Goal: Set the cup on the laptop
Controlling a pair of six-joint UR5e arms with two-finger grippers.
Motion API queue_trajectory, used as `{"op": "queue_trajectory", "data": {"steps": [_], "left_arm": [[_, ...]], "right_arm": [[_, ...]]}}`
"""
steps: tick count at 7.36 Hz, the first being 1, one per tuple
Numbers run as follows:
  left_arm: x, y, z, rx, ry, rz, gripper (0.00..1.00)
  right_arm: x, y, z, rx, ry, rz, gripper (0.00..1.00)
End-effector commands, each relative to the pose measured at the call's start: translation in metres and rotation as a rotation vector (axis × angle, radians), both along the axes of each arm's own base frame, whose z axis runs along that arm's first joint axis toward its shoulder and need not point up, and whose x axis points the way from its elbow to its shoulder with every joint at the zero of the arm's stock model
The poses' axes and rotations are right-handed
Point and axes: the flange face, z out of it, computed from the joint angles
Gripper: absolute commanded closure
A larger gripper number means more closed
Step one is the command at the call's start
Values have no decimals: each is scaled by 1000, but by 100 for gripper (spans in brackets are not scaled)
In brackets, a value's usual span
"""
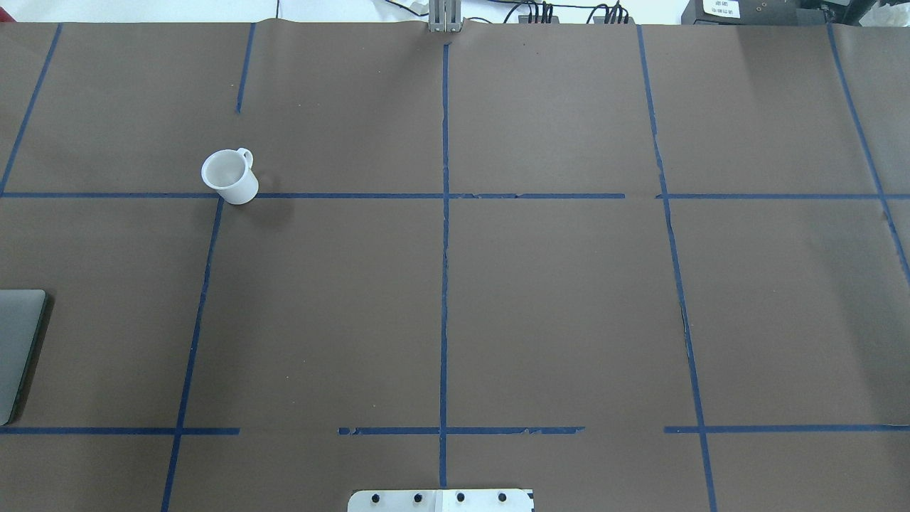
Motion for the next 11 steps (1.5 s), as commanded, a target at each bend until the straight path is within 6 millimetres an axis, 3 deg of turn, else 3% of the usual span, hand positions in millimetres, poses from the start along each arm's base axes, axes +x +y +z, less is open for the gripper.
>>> {"op": "queue_trajectory", "data": {"steps": [1,3,5,6,7,8,9,11], "left_arm": [[98,-67,-67,-7,60,4,0],[206,-88,-122,-46,101,73,0],[294,-132,-181,-43,122,120,0],[329,-152,-198,54,34,87,0],[358,-162,-192,116,-5,82,1],[379,-185,-183,105,-15,85,1],[394,-200,-188,83,-23,84,0],[399,-203,-176,77,-36,99,0]], "right_arm": [[0,0,0,1,0,0,0],[0,0,0,1,0,0,0],[0,0,0,1,0,0,0],[0,0,0,-1,0,0,0],[0,0,0,-1,0,0,0],[0,-1,-1,2,0,0,0],[0,0,0,1,0,0,0],[0,0,0,1,0,0,0]]}}
